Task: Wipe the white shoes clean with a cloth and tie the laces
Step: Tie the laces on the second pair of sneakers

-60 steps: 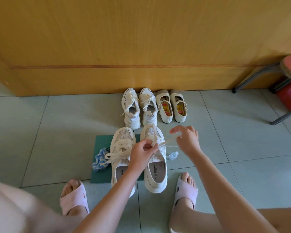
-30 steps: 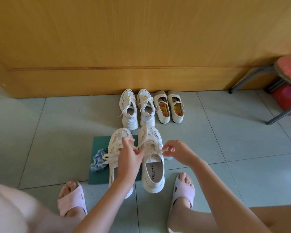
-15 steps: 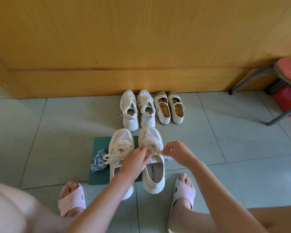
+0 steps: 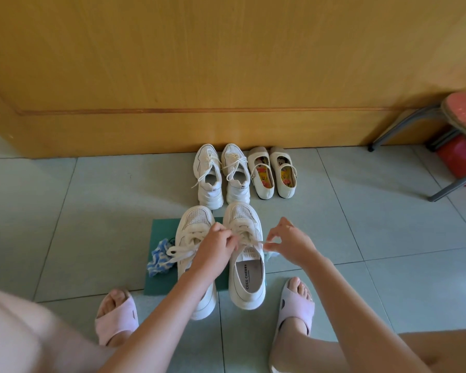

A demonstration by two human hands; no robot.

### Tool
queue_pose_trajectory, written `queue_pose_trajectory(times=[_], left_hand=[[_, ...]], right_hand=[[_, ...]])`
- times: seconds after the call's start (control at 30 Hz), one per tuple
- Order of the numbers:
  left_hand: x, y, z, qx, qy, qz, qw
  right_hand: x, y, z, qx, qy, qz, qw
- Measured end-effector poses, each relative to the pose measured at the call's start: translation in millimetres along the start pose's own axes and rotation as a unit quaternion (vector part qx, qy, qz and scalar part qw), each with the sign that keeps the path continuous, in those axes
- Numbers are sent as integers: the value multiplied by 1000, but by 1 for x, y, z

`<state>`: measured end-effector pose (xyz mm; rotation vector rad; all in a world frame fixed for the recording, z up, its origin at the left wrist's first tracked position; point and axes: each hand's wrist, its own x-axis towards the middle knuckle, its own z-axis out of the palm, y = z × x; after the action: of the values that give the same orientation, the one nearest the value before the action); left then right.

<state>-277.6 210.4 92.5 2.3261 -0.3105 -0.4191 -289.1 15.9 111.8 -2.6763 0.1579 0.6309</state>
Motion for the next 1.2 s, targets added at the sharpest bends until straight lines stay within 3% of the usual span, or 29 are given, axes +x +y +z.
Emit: queue_pose_trajectory(times=[0.1,0.17,0.27,0.4,0.57,0.7,0.83,1.03,1.2], left_hand=[[3,8,-8,-201,-42,-79,976],[5,12,-7,-339,-70,-131,929],[5,15,-2,-424,-81,-169,886],[7,18,2,-407,-56,-149,900],[11,19,8,-296,-45,-73,951],[16,19,8,-242,-118,-54,962],[16,22,7,-212,-167,-39,962],[17,25,11,-210,-107,-39,971],[17,22,10,-236,-107,-64,964]], right_hand=[[1,-3,-9,-11,-39,-47,998],[2,-7,-16,8,-53,-63,997],[2,-14,-24,48,-55,-75,995],[2,-27,-22,105,-54,-87,989],[1,-36,-13,222,-23,-56,973],[3,-36,-8,263,17,-45,964],[6,-37,-9,267,27,-37,963],[9,-39,-8,276,59,-46,958],[9,-28,-11,164,24,-93,982]])
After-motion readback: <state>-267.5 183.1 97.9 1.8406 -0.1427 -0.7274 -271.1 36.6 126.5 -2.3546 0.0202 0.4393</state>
